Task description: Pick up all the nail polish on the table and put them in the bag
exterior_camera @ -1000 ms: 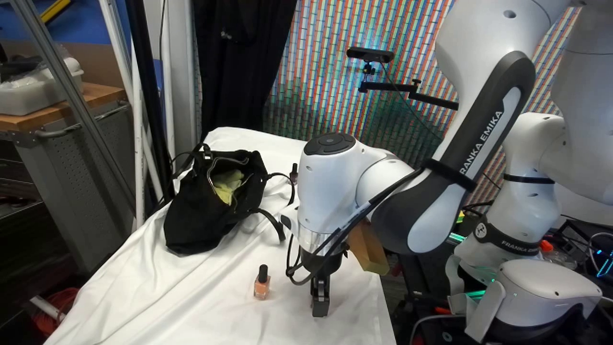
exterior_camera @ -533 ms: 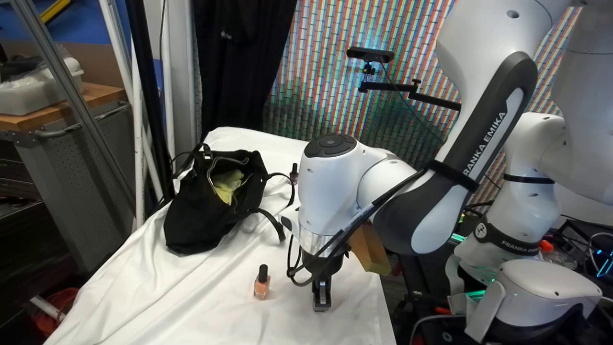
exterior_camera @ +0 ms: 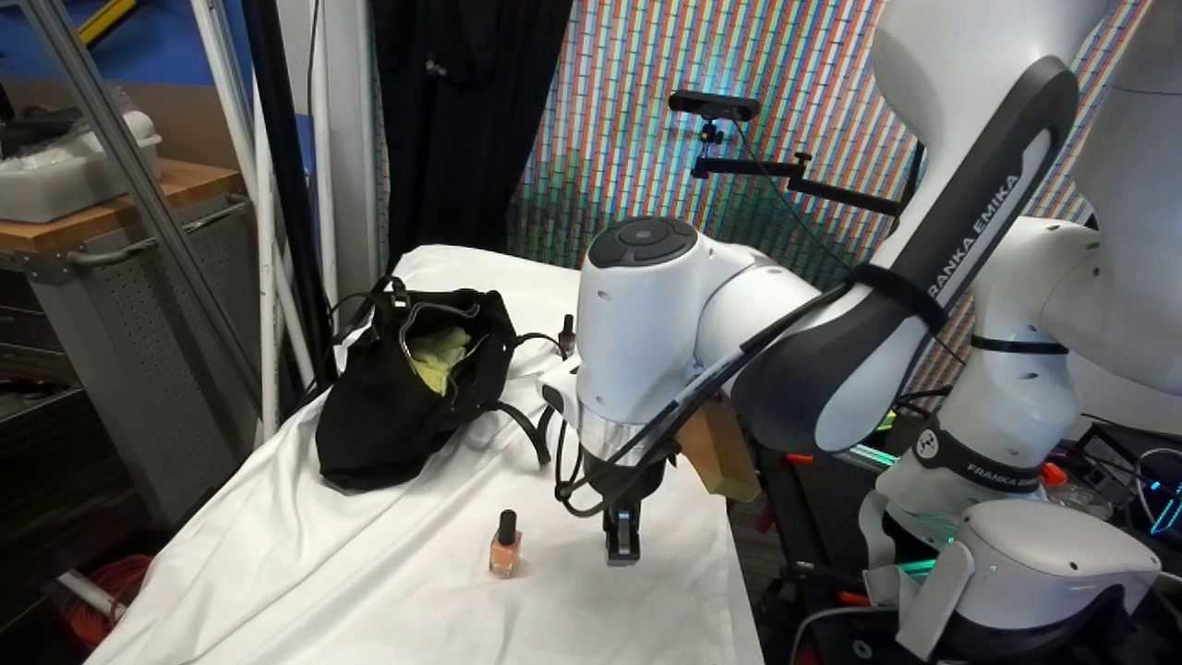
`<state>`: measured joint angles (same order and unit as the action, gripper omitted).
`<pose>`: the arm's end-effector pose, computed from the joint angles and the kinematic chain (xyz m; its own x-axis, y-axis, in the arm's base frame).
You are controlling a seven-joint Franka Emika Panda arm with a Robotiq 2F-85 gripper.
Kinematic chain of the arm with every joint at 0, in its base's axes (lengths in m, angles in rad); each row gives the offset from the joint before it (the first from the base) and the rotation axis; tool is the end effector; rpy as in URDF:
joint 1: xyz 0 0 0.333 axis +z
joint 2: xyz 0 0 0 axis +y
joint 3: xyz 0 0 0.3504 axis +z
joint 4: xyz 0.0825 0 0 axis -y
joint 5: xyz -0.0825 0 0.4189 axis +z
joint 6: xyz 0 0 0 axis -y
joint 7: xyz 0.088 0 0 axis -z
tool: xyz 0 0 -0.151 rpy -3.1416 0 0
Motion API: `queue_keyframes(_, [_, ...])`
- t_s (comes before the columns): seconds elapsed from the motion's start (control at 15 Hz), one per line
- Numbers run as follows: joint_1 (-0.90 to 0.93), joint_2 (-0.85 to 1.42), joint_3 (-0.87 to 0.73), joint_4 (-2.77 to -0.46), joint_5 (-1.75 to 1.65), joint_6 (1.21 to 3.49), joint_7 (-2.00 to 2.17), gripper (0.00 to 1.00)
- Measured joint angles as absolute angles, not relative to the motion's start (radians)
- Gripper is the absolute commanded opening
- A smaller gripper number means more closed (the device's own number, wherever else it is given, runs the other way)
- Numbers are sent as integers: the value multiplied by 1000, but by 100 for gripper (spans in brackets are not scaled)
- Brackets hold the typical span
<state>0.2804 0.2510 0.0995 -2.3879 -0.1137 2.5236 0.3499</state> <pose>0.4747 0.1904 0.1651 0.9880 0.1206 -0.0968 0.1274 -0.9896 0.0675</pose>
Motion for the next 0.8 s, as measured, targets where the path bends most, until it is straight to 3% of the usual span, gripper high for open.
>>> queue_keyframes(0.8, [172, 147, 13, -2195, -320, 2443, 444, 16])
